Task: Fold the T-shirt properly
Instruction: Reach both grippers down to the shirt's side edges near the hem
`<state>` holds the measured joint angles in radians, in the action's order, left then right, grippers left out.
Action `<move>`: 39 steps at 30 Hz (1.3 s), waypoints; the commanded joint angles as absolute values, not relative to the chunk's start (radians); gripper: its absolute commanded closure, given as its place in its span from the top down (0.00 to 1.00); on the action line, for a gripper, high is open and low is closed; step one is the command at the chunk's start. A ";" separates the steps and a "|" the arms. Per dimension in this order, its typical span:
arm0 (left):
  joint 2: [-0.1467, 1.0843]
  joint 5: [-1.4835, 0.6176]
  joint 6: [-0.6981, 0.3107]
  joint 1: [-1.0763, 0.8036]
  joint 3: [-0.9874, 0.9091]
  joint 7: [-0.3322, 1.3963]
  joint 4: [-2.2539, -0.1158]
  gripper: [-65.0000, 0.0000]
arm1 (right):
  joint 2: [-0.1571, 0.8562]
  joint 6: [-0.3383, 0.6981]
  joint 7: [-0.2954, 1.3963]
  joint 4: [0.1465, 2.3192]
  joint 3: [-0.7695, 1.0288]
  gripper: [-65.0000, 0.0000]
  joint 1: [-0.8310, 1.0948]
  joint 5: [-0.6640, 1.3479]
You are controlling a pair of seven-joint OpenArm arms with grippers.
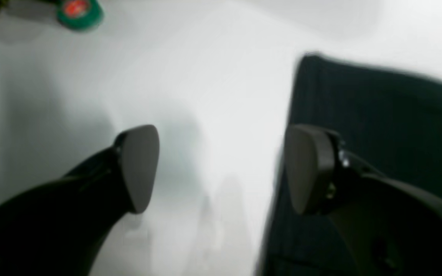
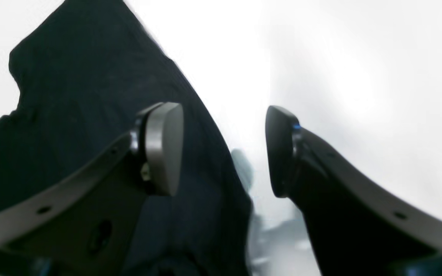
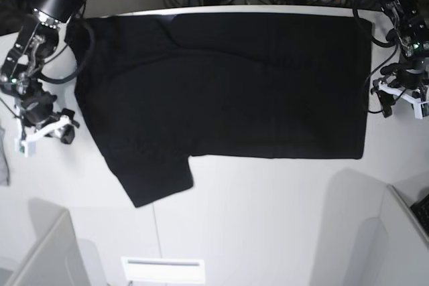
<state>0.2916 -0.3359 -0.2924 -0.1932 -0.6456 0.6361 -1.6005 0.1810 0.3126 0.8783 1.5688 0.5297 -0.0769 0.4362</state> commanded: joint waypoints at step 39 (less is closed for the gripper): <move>0.335 -0.329 -0.295 0.047 -0.567 0.604 -1.399 0.76 | 0.223 0.320 0.475 0.426 0.171 0.67 -0.722 0.384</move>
